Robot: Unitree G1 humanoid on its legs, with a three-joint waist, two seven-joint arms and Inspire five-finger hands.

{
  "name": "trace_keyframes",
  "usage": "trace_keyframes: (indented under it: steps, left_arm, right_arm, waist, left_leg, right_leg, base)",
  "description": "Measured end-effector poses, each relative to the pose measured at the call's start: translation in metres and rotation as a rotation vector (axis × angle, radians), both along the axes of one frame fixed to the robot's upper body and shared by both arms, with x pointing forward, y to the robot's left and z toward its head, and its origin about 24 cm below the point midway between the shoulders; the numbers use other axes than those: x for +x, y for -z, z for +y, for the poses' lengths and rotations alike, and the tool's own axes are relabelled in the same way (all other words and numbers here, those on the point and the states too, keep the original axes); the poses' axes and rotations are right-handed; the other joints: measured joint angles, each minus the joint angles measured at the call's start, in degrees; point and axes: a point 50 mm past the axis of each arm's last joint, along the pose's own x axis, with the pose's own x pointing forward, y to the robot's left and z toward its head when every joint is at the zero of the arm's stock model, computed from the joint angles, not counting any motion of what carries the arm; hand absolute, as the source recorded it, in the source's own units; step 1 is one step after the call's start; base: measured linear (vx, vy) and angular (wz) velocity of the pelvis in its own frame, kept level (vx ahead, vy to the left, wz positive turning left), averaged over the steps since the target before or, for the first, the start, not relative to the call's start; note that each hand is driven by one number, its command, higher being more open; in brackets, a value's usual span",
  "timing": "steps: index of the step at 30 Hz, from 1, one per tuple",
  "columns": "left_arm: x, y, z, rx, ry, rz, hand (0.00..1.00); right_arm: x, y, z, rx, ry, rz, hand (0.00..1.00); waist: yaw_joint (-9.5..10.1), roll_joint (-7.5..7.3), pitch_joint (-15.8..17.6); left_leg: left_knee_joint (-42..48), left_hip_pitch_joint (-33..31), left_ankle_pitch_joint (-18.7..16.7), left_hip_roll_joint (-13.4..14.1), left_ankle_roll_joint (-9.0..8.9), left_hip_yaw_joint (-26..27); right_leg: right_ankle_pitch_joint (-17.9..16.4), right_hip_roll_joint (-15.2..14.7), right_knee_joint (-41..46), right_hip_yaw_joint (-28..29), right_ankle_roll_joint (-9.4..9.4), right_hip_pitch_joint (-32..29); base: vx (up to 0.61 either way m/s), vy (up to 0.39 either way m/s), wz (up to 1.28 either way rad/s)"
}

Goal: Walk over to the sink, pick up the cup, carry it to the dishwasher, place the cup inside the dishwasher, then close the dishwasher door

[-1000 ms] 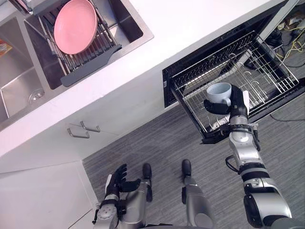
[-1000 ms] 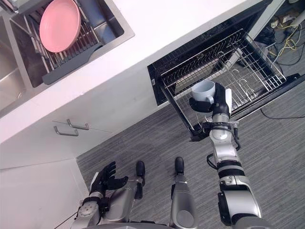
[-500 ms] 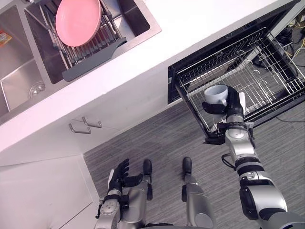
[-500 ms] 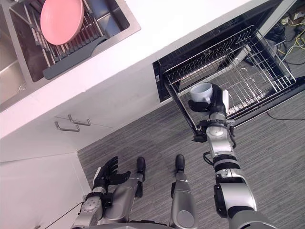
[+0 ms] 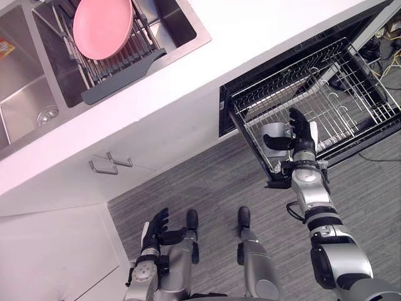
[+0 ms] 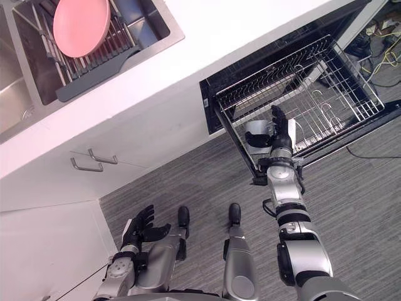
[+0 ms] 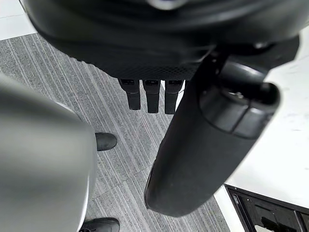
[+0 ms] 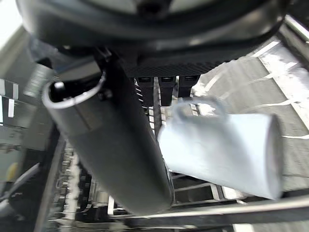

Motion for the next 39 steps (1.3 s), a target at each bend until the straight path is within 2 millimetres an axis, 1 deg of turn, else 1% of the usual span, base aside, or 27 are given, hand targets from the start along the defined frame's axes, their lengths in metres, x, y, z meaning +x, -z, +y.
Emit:
trace_keyframes:
  steps: [3, 6, 8, 12, 13, 15, 16, 17, 19, 21, 23, 24, 25, 28, 30, 32, 34, 35, 36, 37, 38, 39]
  left_arm:
    - [0.002, 0.001, -0.001, 0.0, 0.004, 0.008, 0.9]
    - [0.002, 0.003, 0.0, 0.003, 0.005, 0.025, 0.9]
    - [0.001, 0.004, 0.001, 0.006, 0.006, 0.034, 0.9]
    - [-0.003, 0.008, 0.008, 0.016, -0.01, 0.065, 0.9]
    - [-0.005, 0.01, 0.012, 0.035, 0.004, 0.083, 0.9]
    - [-0.009, 0.013, 0.015, 0.041, 0.008, 0.109, 0.9]
    - [-0.01, 0.015, 0.017, 0.041, 0.002, 0.118, 0.9]
    - [-0.014, 0.018, 0.018, 0.048, 0.001, 0.146, 0.9]
    - [-0.024, 0.025, 0.019, 0.056, 0.006, 0.199, 0.9]
    - [-0.029, 0.029, 0.019, 0.06, 0.014, 0.228, 0.9]
    - [-0.037, 0.033, 0.02, 0.052, 0.006, 0.254, 0.9]
    - [-0.039, 0.033, 0.02, 0.053, 0.009, 0.259, 0.9]
    - [-0.044, 0.035, 0.02, 0.06, 0.016, 0.274, 0.9]
    - [-0.049, 0.037, 0.021, 0.065, 0.02, 0.294, 0.9]
    - [-0.051, 0.039, 0.021, 0.065, 0.019, 0.303, 0.9]
    - [-0.05, 0.038, 0.021, 0.065, 0.021, 0.3, 0.9]
    - [-0.05, 0.038, 0.021, 0.066, 0.023, 0.295, 0.9]
    - [-0.048, 0.037, 0.02, 0.067, 0.025, 0.288, 0.9]
    - [-0.046, 0.037, 0.02, 0.072, 0.031, 0.285, 0.9]
    - [-0.046, 0.037, 0.02, 0.076, 0.035, 0.286, 0.9]
    - [-0.046, 0.037, 0.02, 0.084, 0.048, 0.287, 0.9]
    - [-0.045, 0.037, 0.018, 0.086, 0.056, 0.285, 0.9]
  right_arm:
    - [-0.005, -0.013, 0.003, -0.005, -0.001, -0.079, 0.9]
    - [-0.015, -0.015, 0.01, 0.012, -0.008, -0.127, 0.9]
    - [-0.023, -0.01, 0.014, 0.027, -0.017, -0.138, 0.9]
    - [-0.042, 0.003, 0.025, 0.067, -0.034, -0.146, 0.9]
    - [-0.049, 0.01, 0.027, 0.082, -0.035, -0.136, 0.9]
    - [-0.063, 0.017, 0.03, 0.104, -0.039, -0.13, 0.9]
    - [-0.067, 0.019, 0.032, 0.112, -0.042, -0.13, 0.9]
    - [-0.077, 0.024, 0.034, 0.128, -0.047, -0.126, 0.9]
    - [-0.093, 0.032, 0.037, 0.145, -0.06, -0.117, 0.9]
    - [-0.104, 0.037, 0.039, 0.162, -0.067, -0.114, 0.9]
    - [-0.114, 0.041, 0.043, 0.178, -0.081, -0.108, 0.9]
    - [-0.117, 0.042, 0.045, 0.18, -0.089, -0.106, 0.9]
    - [-0.124, 0.044, 0.049, 0.187, -0.103, -0.099, 0.9]
    - [-0.135, 0.044, 0.055, 0.199, -0.124, -0.102, 0.9]
    - [-0.136, 0.041, 0.058, 0.185, -0.137, -0.111, 0.9]
    - [-0.136, 0.038, 0.06, 0.16, -0.143, -0.123, 0.9]
    - [-0.137, 0.033, 0.062, 0.122, -0.15, -0.142, 0.9]
    - [-0.137, 0.029, 0.063, 0.094, -0.155, -0.159, 0.9]
    - [-0.137, 0.026, 0.065, 0.076, -0.163, -0.172, 0.9]
    - [-0.137, 0.025, 0.065, 0.061, -0.163, -0.176, 0.9]
    - [-0.137, 0.024, 0.063, 0.043, -0.157, -0.178, 0.9]
    - [-0.137, 0.024, 0.061, 0.021, -0.152, -0.179, 0.9]
  waist:
    - [-0.08, -0.03, 0.0]
    - [-0.23, -0.22, -0.1]
    - [-0.34, -0.59, -0.3]
    - [-1.14, -2.19, -1.2]
    - [-1.56, -2.91, -1.7]
    - [-1.92, -3.67, -2.5]
    - [-1.97, -3.82, -2.7]
    - [-2.01, -4.04, -4.0]
    - [-2.06, -4.23, -7.2]
    - [-2.14, -4.19, -8.8]
    - [-2.46, -4.27, -11.1]
    - [-2.54, -4.27, -11.5]
    - [-2.62, -4.19, -12.6]
    - [-2.59, -4.19, -13.7]
    - [-2.56, -4.16, -13.9]
    - [-2.48, -4.15, -13.9]
    - [-2.43, -4.12, -13.9]
    - [-2.03, -4.1, -14.0]
    - [-1.94, -4.06, -14.0]
    - [-2.0, -4.0, -14.0]
    - [-2.13, -3.97, -14.0]
    - [-1.91, -3.82, -14.1]
  left_leg:
    - [-0.6, 0.7, 0.2, -0.1, -0.05, 0.0]
    - [-1.3, 1.9, 0.3, 0.0, -0.02, 0.0]
    - [-1.9, 2.9, 0.3, 0.0, -0.02, 0.0]
    - [-2.7, 4.1, 0.4, -0.1, -0.21, -0.1]
    - [-2.8, 4.7, 0.3, -0.1, -0.26, -0.2]
    - [-2.9, 5.7, 0.2, -0.1, -0.25, -0.3]
    - [-3.0, 6.2, 0.2, -0.1, -0.29, -0.3]
    - [-3.1, 6.7, 0.1, -0.1, -0.32, -0.4]
    - [-3.2, 7.3, -0.1, -0.1, -0.42, -0.4]
    - [-3.2, 8.5, -0.4, -0.1, -0.64, -0.7]
    - [-3.3, 8.9, -0.8, -0.1, -1.34, -1.2]
    - [-3.4, 9.0, -0.8, -0.1, -1.38, -1.4]
    - [-3.5, 9.4, -0.8, -0.1, -1.47, -1.9]
    - [-3.5, 9.7, -0.7, 0.0, -1.53, -3.6]
    - [-2.7, 9.7, -0.8, 0.1, -1.52, -4.6]
    - [-1.1, 9.4, -1.2, 0.1, -1.12, -5.7]
    - [1.3, 8.2, -2.1, 0.0, -0.93, -7.1]
    - [2.5, 7.2, -2.7, 0.0, -1.02, -7.5]
    - [3.4, 6.3, -4.3, 0.7, -0.86, -4.8]
    - [3.8, 6.2, -4.4, 2.0, -1.01, -1.4]
    - [4.5, 6.2, -4.4, 3.8, -1.0, 3.8]
    - [5.0, 6.2, -4.0, 4.3, -1.27, 5.0]
  right_leg:
    - [0.4, 0.0, -0.8, 0.0, 0.04, 0.7]
    - [0.5, 0.3, -1.5, 0.0, 0.04, 1.9]
    - [0.5, 0.4, -2.1, 0.0, 0.04, 3.0]
    - [0.5, 0.6, -3.2, -0.2, 0.05, 4.4]
    - [0.5, 0.6, -3.4, -0.4, 0.05, 5.0]
    - [0.5, 0.6, -4.0, -0.5, 0.06, 6.3]
    - [0.5, 0.6, -4.1, -0.6, 0.07, 6.9]
    - [0.5, 0.6, -4.4, -0.6, 0.08, 7.5]
    - [0.4, 0.6, -5.0, -0.7, 0.1, 8.4]
    - [0.2, 0.6, -5.3, -1.0, 0.1, 9.8]
    - [0.0, 0.5, -5.8, -1.7, 0.24, 10.7]
    - [0.0, 0.5, -6.0, -1.9, 0.26, 11.0]
    - [-0.1, 0.5, -6.4, -2.5, 0.36, 11.8]
    - [-0.3, 0.2, -6.7, -4.1, 0.04, 13.1]
    - [-0.6, 0.2, -6.6, -5.1, -0.2, 13.9]
    - [-1.1, 0.1, -6.1, -6.4, -0.37, 14.8]
    - [-1.7, 0.0, -5.5, -8.2, -0.42, 15.5]
    - [-2.0, 0.0, -5.3, -9.0, -0.47, 15.6]
    - [-2.1, -0.2, -5.3, -10.1, -0.4, 15.8]
    - [-2.3, -0.3, -5.2, -10.9, -0.31, 16.0]
    - [-2.9, -0.9, -4.8, -12.4, 0.03, 16.4]
    - [-3.8, -1.3, -3.7, -13.1, 0.46, 16.4]
  base:
    - [0.0, 0.0, 0.0]
    - [0.0, 0.0, 0.0]
    - [0.04, -0.009, -0.03]
    - [0.05, -0.004, 0.01]
    - [0.05, -0.012, 0.04]
    - [0.02, -0.005, 0.02]
    - [0.0, 0.0, 0.0]
    - [0.0, 0.0, 0.0]
    - [0.0, 0.0, 0.0]
    - [-0.01, -0.005, 0.05]
    - [-0.02, -0.006, 0.11]
    - [-0.01, -0.015, 0.17]
    - [-0.01, -0.015, 0.16]
    - [0.0, -0.005, 0.26]
    - [0.01, -0.002, 0.27]
    - [0.01, -0.012, 0.38]
    - [0.0, -0.005, 0.43]
    - [-0.02, 0.015, 0.4]
    - [-0.02, 0.015, 0.43]
    - [0.01, 0.019, 0.6]
    - [0.03, 0.015, 0.66]
    - [0.06, 0.037, 0.56]
